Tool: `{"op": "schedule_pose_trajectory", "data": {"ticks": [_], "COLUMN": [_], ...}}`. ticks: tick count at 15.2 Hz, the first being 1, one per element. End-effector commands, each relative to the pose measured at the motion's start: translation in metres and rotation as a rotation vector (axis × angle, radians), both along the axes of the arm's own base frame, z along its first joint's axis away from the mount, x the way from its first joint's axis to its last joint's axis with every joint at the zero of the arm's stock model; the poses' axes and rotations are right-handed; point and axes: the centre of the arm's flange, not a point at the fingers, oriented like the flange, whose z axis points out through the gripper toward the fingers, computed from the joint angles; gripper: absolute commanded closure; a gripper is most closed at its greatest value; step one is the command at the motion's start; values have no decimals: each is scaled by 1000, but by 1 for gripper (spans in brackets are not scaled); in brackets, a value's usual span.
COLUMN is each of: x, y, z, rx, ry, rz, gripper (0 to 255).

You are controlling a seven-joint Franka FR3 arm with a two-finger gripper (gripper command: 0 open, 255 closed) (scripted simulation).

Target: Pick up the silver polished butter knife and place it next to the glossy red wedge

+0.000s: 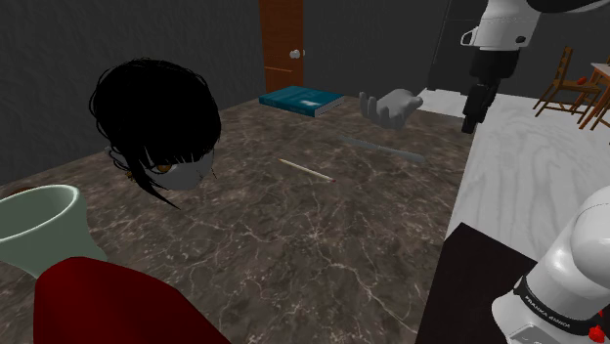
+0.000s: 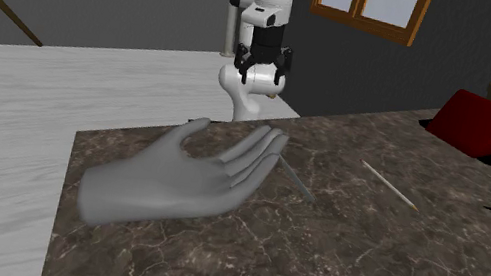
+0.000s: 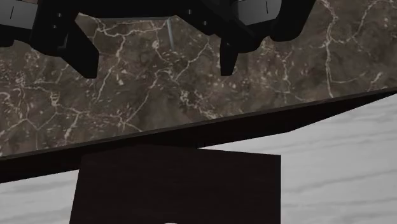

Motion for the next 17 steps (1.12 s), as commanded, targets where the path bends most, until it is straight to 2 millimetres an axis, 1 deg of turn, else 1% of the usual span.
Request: {"op": "schedule_pose_trajectory", "data": {"ticks": [1, 8, 15, 16, 17], "x": [0, 85, 168, 176, 176], "y": [0, 19, 45, 48, 48], "z": [0, -30, -59, -62, -67], "rx": [0, -10, -19, -20, -20], "ry": [0, -8, -15, -16, -16], "rz": [0, 75, 149, 156, 156], "gripper": [0, 0, 0, 0, 0]}}
